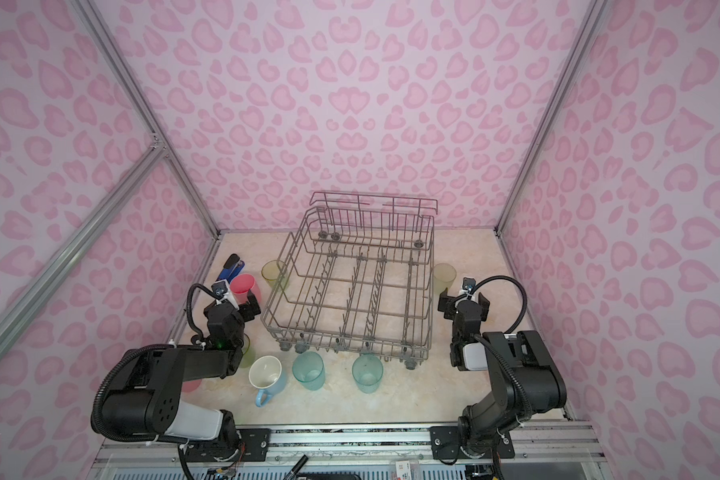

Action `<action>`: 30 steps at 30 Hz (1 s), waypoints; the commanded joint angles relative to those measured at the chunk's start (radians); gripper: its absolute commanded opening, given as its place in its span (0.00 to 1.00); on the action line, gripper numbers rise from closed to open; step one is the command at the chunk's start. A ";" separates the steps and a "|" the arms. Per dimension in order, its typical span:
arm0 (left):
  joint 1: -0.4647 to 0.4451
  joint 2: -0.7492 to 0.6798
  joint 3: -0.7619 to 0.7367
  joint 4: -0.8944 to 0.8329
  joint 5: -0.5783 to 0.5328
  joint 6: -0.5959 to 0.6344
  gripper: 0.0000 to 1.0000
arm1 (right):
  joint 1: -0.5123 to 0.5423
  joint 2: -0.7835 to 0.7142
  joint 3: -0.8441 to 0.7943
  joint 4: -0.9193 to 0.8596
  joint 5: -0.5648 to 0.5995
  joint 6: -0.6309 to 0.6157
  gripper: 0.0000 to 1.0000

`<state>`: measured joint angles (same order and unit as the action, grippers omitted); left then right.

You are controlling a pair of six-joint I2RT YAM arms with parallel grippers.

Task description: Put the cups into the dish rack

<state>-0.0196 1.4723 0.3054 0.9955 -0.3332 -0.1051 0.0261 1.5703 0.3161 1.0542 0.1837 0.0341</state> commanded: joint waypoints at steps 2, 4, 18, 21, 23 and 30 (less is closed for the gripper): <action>0.000 -0.003 -0.003 0.031 -0.001 -0.004 0.98 | 0.001 -0.003 -0.006 0.027 0.002 0.000 0.99; 0.001 -0.005 -0.004 0.033 -0.001 -0.003 0.99 | 0.000 -0.003 -0.009 0.032 0.009 0.002 0.99; -0.003 -0.030 -0.003 0.014 -0.003 -0.001 1.00 | 0.001 -0.010 -0.053 0.108 -0.001 0.003 0.99; -0.005 -0.035 -0.006 0.015 0.000 0.004 1.00 | 0.000 -0.013 -0.074 0.144 0.002 0.003 0.99; -0.005 -0.035 -0.007 0.014 0.001 0.004 1.00 | 0.001 -0.018 -0.080 0.148 0.005 0.003 0.99; -0.005 -0.038 -0.011 0.022 0.001 0.002 1.00 | 0.001 -0.044 -0.084 0.137 0.007 0.003 0.99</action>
<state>-0.0257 1.4441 0.2993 0.9916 -0.3367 -0.1043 0.0261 1.5356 0.2356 1.1610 0.1841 0.0345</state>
